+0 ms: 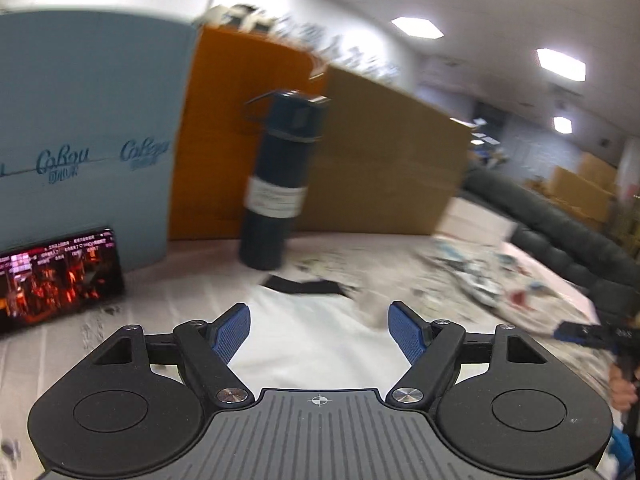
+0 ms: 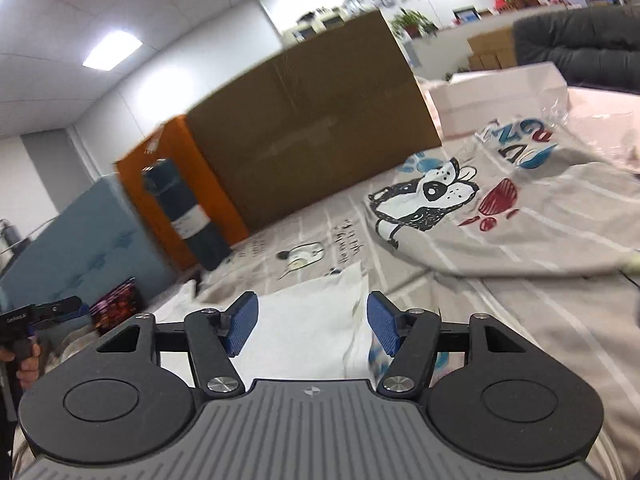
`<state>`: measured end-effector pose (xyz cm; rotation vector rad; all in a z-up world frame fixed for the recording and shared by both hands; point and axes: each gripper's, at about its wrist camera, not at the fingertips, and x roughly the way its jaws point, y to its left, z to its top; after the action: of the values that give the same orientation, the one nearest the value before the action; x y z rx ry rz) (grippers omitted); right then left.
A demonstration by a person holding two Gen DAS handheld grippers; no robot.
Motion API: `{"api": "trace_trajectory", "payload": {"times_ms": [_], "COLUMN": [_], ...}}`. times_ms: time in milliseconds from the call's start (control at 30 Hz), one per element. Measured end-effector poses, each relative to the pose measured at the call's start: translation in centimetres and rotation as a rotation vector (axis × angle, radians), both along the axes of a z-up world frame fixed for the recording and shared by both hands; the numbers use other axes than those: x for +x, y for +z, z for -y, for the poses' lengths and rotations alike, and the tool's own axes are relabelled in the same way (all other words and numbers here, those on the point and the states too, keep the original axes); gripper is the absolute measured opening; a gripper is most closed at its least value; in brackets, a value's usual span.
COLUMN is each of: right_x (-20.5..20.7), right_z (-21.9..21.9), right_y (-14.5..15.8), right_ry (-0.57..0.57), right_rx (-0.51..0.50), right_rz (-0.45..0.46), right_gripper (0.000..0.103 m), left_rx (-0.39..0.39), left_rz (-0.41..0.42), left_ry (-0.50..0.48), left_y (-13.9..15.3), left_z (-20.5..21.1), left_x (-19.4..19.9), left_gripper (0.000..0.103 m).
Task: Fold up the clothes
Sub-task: 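Move both open grippers over the spread white shirt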
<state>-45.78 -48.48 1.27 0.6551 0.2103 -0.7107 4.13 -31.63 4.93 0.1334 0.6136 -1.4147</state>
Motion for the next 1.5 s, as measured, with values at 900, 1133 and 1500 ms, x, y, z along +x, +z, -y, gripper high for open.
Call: {"api": "trace_trajectory", "payload": {"times_ms": [900, 1133, 1500], "right_x": [11.3, 10.3, 1.8], "right_z": [8.4, 8.5, -4.8], "right_y": [-2.6, -3.0, 1.4], "right_ry": [0.098, 0.08, 0.132], "right_rx": [-0.12, -0.12, -0.431], "right_rz": [-0.345, -0.347, -0.221], "right_gripper": [0.005, 0.035, 0.087], "left_rx": [0.131, 0.162, -0.047], "left_rz": [0.28, 0.354, 0.391], "left_ry": [0.138, 0.144, 0.025], "left_y": [-6.7, -5.5, -0.1], "left_z": [8.5, 6.6, -11.1], "left_x": [-0.3, -1.5, -4.8], "left_gripper": [0.002, 0.063, 0.089]}}
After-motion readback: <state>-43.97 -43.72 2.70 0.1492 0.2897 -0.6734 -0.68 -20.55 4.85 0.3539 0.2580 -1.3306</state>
